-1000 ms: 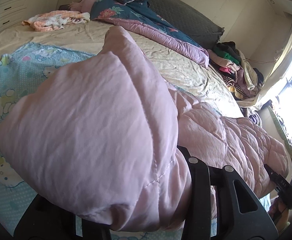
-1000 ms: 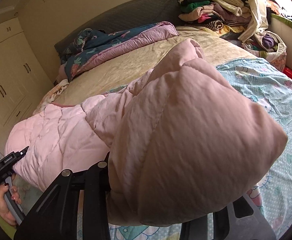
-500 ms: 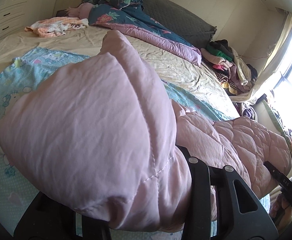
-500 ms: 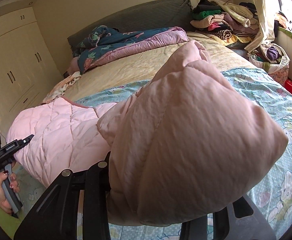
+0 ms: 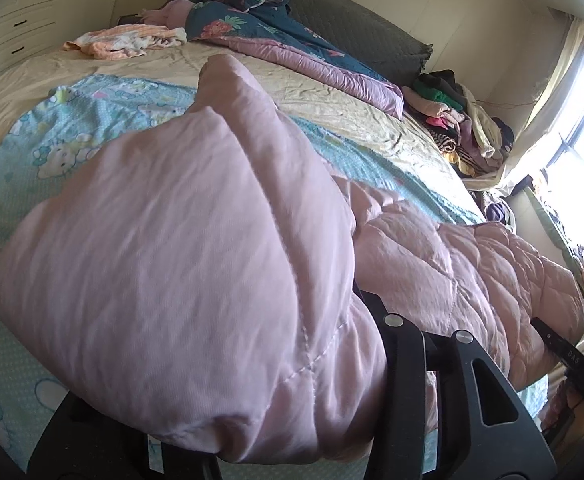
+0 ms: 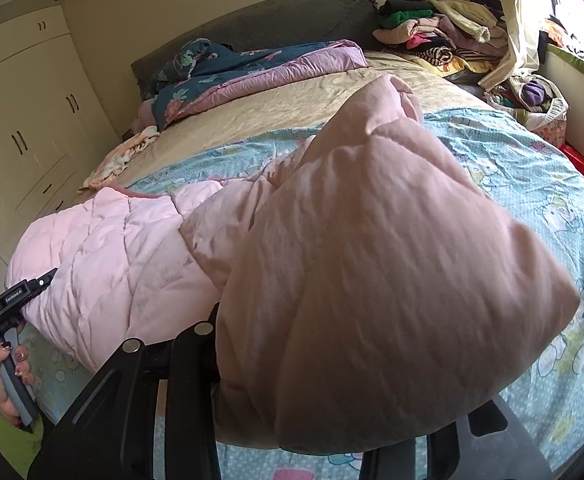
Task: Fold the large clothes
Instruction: 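Lift the grasped side and fold it over the bundle with both tools, then open both tools and release the folded bundle onto the sheet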
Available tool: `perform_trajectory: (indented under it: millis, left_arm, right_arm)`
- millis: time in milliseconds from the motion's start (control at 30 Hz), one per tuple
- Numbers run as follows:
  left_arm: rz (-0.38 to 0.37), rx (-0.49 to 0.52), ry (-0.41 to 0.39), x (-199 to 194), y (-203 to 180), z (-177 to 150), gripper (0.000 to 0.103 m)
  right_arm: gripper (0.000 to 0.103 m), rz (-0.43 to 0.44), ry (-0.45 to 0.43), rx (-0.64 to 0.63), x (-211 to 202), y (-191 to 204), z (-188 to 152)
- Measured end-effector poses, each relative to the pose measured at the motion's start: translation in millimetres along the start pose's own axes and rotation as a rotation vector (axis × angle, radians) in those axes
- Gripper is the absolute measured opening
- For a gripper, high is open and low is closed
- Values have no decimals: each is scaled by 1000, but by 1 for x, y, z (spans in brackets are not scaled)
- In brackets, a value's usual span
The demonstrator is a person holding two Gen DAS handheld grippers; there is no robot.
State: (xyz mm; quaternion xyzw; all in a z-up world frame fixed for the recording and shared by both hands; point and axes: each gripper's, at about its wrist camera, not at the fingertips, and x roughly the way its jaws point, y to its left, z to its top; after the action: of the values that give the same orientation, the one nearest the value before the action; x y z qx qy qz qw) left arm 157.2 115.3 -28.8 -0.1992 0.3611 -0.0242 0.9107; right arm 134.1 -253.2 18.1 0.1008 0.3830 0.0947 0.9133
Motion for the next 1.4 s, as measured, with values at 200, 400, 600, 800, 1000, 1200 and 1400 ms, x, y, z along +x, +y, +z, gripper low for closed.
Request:
perform_trajectory:
  millis: [200, 400, 600, 800, 1000, 1200, 1400]
  left_arm:
    - [7, -13, 13, 3, 14, -25, 49]
    - [5, -36, 10, 2, 27, -43, 65]
    - [18, -23, 7, -14, 30, -54, 76]
    - [49, 15, -10, -39, 28, -63, 93]
    - [82, 50, -49, -71, 22, -66, 94]
    - [92, 90, -113, -106, 3, -64, 94]
    - [83, 133, -149, -131, -17, -63, 94]
  right_arm:
    - [46, -24, 42, 86, 15, -20, -24]
    - [70, 15, 61, 222, 18, -48, -48]
    - [91, 1, 49, 233, 1, -52, -63]
    - [97, -45, 11, 191, -31, -46, -75]
    - [98, -77, -77, 136, -77, -35, -85]
    - [99, -62, -159, 81, -119, -16, -85]
    - [99, -57, -233, -9, -157, 16, -88]
